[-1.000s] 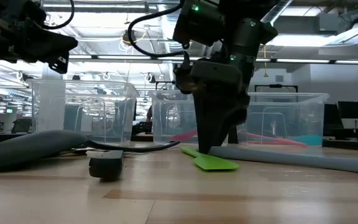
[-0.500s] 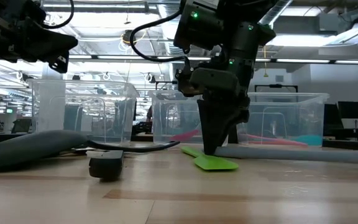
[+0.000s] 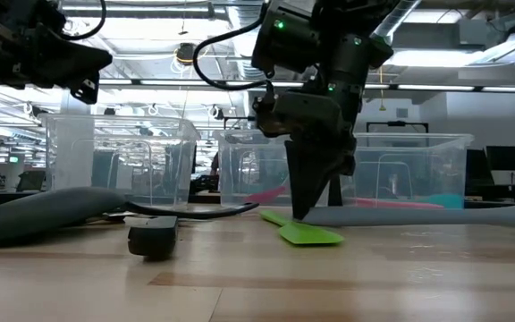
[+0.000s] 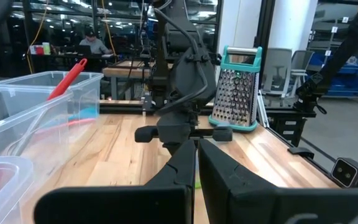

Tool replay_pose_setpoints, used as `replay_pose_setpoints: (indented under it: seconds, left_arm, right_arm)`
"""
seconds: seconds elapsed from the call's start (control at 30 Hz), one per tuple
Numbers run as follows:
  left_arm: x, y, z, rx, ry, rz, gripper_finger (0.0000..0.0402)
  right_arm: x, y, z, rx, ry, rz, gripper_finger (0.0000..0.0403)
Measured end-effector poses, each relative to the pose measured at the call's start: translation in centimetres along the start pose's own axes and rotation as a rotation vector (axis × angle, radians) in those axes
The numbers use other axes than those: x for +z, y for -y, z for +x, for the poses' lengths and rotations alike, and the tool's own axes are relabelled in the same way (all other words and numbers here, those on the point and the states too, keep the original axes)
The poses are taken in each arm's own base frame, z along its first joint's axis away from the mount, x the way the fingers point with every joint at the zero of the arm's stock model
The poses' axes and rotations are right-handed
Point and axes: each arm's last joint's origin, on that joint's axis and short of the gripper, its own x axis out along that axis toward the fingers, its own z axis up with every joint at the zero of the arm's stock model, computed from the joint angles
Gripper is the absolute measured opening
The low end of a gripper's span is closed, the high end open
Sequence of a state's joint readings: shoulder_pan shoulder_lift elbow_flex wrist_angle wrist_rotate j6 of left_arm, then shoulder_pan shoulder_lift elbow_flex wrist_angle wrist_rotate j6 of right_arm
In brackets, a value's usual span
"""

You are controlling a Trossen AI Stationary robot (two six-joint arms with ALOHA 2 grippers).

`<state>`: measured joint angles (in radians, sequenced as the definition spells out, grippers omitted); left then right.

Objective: Pick & Place Kitchen Items
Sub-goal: Put the blue serving spoon into the top middle transparent bin

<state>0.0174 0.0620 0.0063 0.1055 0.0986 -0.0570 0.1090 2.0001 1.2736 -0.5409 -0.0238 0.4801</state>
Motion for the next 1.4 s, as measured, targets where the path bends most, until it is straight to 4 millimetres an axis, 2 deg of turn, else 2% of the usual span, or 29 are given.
replay_pose_setpoints:
  seconds: [0.17, 0.47, 0.57, 0.63, 0.8, 1.4]
  left_arm:
    - [0.0, 0.0, 0.0, 0.0, 0.003, 0.0, 0.0002]
    - [0.1, 0.0, 0.0, -0.001, 0.009, 0.001, 0.0002]
    - [0.1, 0.0, 0.0, 0.0, 0.009, 0.001, 0.0002]
    - [0.1, 0.0, 0.0, 0.0, 0.009, 0.001, 0.0002]
    - [0.1, 0.0, 0.0, 0.0, 0.009, 0.001, 0.0002]
    - [-0.1, 0.0, 0.2, 0.001, -0.011, -0.001, 0.0002]
  right_arm:
    - [0.1, 0.5, -0.4, -0.013, -0.001, 0.003, 0.0003]
    - [-0.1, 0.2, -0.5, -0.028, 0.001, -0.009, 0.0001]
    - [-0.3, -0.1, -1.2, -0.058, 0.0, -0.031, 0.0001]
    - [0.3, -0.3, -1.6, -0.055, 0.036, -0.048, 0.0001]
    - [1.4, -0.7, -3.8, -0.037, 0.114, -0.073, 0.0]
    - [2.5, 0.1, -12.1, -0.063, 0.422, -0.022, 0.0]
